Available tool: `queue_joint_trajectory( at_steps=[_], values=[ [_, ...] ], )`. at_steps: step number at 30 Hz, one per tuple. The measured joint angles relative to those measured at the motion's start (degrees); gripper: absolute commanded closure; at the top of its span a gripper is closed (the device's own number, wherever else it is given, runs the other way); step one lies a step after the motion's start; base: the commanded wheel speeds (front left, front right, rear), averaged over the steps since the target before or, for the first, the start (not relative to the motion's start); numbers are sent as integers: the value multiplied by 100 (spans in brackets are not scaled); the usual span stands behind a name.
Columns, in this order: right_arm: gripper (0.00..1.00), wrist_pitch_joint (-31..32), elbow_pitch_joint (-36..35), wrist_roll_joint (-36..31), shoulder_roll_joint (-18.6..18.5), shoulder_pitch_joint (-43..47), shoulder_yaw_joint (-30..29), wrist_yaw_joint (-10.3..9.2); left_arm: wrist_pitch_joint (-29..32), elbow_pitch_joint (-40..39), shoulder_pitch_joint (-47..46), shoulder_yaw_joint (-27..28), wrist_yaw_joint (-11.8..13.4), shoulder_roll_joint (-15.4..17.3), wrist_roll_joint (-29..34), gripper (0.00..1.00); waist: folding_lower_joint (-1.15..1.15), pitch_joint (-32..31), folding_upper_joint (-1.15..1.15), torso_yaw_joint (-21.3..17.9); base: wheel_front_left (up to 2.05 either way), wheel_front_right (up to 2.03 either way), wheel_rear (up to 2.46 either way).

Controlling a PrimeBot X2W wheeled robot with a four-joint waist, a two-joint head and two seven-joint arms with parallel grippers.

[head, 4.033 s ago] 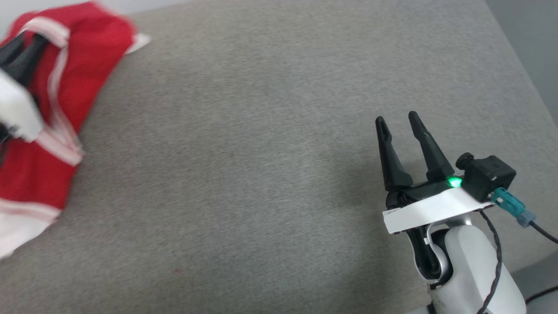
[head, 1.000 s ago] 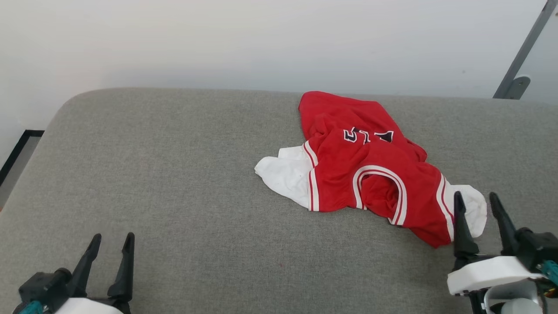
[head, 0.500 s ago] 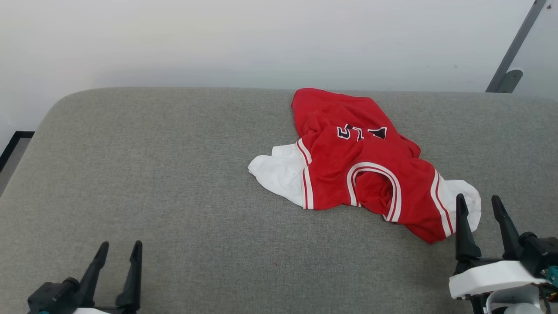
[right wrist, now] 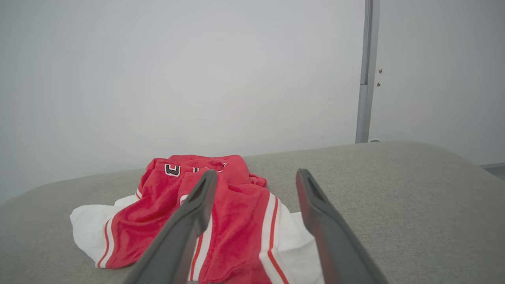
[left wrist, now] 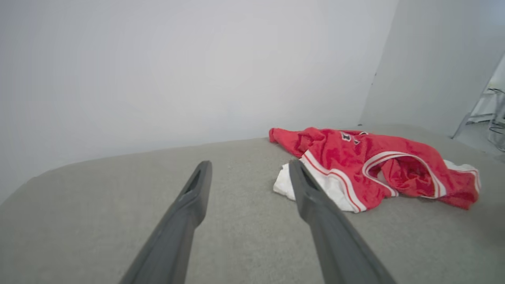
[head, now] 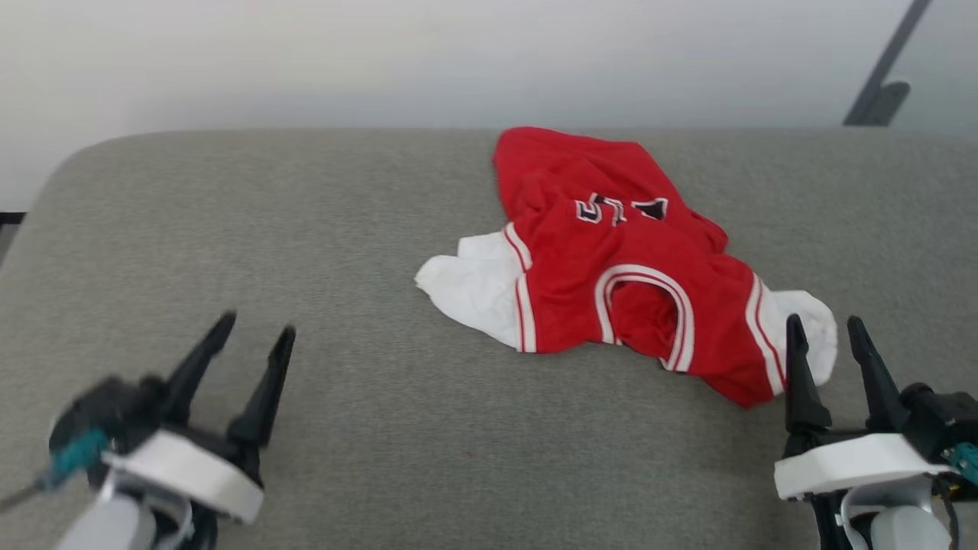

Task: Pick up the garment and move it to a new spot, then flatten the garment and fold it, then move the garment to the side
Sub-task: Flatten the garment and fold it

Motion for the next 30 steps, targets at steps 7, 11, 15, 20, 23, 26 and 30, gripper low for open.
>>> queue_joint_trajectory(
  at_steps=[7, 11, 15, 20, 23, 26, 30],
  values=[
    [0, 0, -35, 334, -2, -314, 266, 0, 433, 389, -1840, -1648, -1, 1328, -1483, 0, 0, 363, 0, -464, 0, 0, 0],
    [0, 0, -140, 542, -2, -522, 389, 0, 1529, 370, -2657, -2526, -1, 2165, -2832, 0, 0, 740, 0, -743, 0, 0, 0],
    [0, 0, -197, 811, -3, -599, 490, 0, 2674, 155, -3321, -3010, 0, 2860, -4124, 0, 0, 1181, 0, -1037, 0, 0, 0],
    [0, 0, -198, 1060, -4, -684, 636, 0, 3677, 205, -3880, -3296, 0, 3245, -4949, 0, 0, 1656, 0, -1439, 0, 0, 0],
    [0, 0, -235, 1162, -4, -784, 705, 0, 3954, 300, -4107, -3417, 0, 3295, -5121, 0, 0, 1878, 0, -1682, 0, 0, 0],
    [0, 0, -297, 1235, -3, -873, 781, 0, 4069, 412, -4205, -3538, 0, 3306, -5221, 0, 0, 2055, 0, -1900, 0, 0, 0],
    [0, 0, -328, 1288, -4, -896, 778, 0, 4195, 391, -4310, -3593, -1, 3293, -5524, 0, 0, 2217, 0, -2108, 0, 0, 0]
  ],
)
